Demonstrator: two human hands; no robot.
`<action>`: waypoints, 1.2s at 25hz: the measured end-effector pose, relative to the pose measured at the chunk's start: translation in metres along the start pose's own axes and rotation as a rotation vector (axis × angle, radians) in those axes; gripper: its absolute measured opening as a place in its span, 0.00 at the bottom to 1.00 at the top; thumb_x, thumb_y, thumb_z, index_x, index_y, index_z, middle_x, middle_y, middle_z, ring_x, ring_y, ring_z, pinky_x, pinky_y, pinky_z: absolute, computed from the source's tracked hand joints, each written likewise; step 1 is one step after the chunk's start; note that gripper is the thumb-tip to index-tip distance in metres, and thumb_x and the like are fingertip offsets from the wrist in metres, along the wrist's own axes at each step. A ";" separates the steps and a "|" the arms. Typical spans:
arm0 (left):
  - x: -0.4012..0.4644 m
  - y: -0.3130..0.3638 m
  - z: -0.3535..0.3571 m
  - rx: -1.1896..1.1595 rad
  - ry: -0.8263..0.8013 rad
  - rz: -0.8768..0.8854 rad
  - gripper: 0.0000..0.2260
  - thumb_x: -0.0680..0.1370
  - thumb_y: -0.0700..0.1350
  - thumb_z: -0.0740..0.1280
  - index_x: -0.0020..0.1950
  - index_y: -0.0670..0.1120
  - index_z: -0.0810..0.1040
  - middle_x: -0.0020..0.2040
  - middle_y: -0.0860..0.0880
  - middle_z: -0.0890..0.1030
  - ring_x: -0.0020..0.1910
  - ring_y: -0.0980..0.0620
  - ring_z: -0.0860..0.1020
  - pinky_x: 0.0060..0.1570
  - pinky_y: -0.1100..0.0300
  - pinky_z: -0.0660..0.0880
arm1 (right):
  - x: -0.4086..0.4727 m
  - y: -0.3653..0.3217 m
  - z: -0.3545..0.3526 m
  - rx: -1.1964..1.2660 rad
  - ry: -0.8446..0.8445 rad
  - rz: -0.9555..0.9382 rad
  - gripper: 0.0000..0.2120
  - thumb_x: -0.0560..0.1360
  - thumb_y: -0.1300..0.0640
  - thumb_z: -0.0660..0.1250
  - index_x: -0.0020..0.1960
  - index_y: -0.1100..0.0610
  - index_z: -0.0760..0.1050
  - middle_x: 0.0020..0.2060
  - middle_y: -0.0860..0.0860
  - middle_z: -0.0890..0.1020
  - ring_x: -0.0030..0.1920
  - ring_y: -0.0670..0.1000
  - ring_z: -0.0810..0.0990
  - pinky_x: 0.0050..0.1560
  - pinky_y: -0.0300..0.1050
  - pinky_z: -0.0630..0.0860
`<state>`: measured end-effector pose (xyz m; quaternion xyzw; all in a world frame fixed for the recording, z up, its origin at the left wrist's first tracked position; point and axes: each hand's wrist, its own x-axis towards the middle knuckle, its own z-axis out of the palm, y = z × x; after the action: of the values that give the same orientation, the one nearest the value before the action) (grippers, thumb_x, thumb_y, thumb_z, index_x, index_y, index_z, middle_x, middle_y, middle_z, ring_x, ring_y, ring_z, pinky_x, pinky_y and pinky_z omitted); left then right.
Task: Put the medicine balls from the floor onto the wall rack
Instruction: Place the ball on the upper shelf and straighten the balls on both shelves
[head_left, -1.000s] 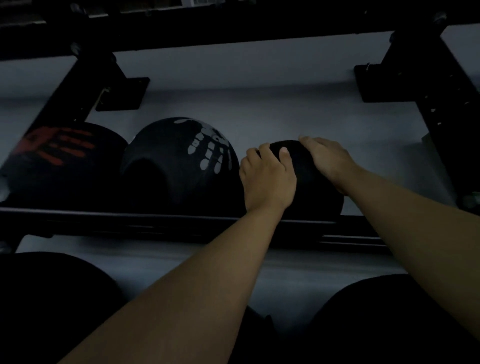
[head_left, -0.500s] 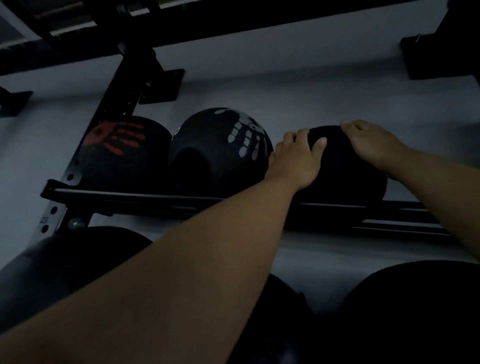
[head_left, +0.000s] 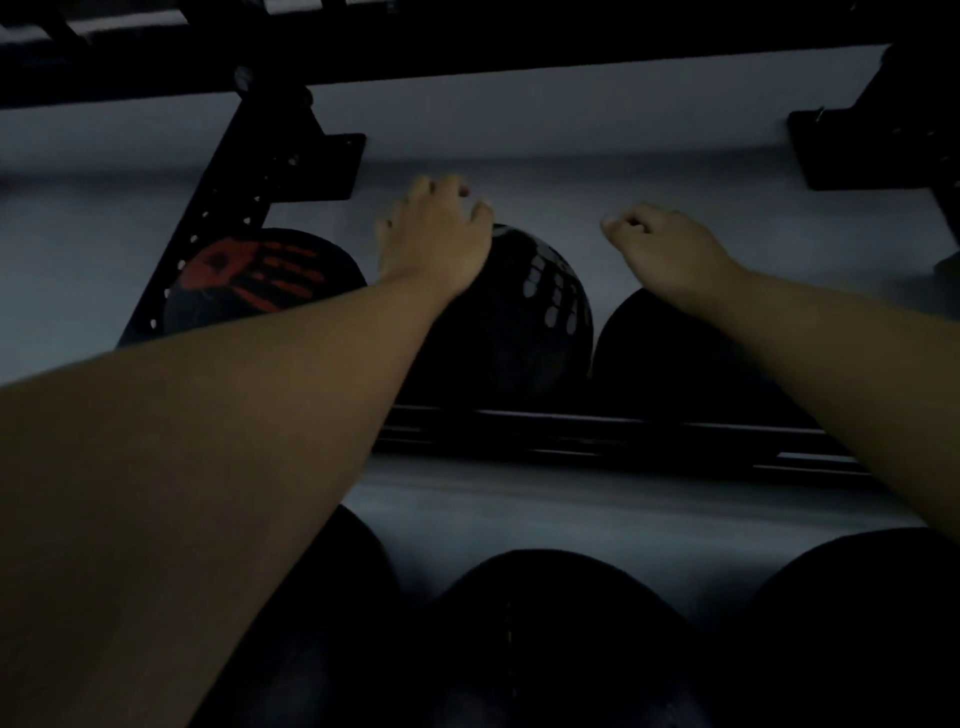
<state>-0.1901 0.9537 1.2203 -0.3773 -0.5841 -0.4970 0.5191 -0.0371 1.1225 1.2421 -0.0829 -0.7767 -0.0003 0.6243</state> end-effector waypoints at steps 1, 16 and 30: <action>0.006 -0.018 -0.008 -0.011 -0.028 -0.023 0.22 0.85 0.56 0.58 0.77 0.49 0.71 0.78 0.44 0.70 0.75 0.40 0.71 0.75 0.46 0.66 | 0.004 -0.017 0.014 0.025 -0.001 -0.006 0.15 0.82 0.39 0.57 0.55 0.48 0.74 0.57 0.53 0.79 0.58 0.56 0.77 0.55 0.45 0.67; 0.005 -0.091 0.043 -0.407 -0.202 -0.118 0.32 0.84 0.67 0.49 0.84 0.51 0.59 0.80 0.39 0.64 0.79 0.36 0.62 0.75 0.44 0.60 | -0.005 -0.082 0.112 -0.067 0.124 0.155 0.36 0.75 0.23 0.52 0.80 0.36 0.60 0.81 0.53 0.61 0.78 0.65 0.60 0.75 0.70 0.60; 0.005 -0.098 0.024 -0.193 -0.260 -0.041 0.33 0.84 0.67 0.46 0.83 0.50 0.63 0.79 0.41 0.69 0.77 0.39 0.68 0.77 0.41 0.63 | -0.010 -0.090 0.114 -0.202 0.114 0.160 0.36 0.78 0.26 0.48 0.82 0.40 0.58 0.82 0.56 0.60 0.79 0.66 0.59 0.75 0.70 0.58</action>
<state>-0.2904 0.9551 1.2080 -0.4748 -0.6036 -0.5081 0.3901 -0.1570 1.0445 1.2165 -0.2068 -0.7271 -0.0336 0.6538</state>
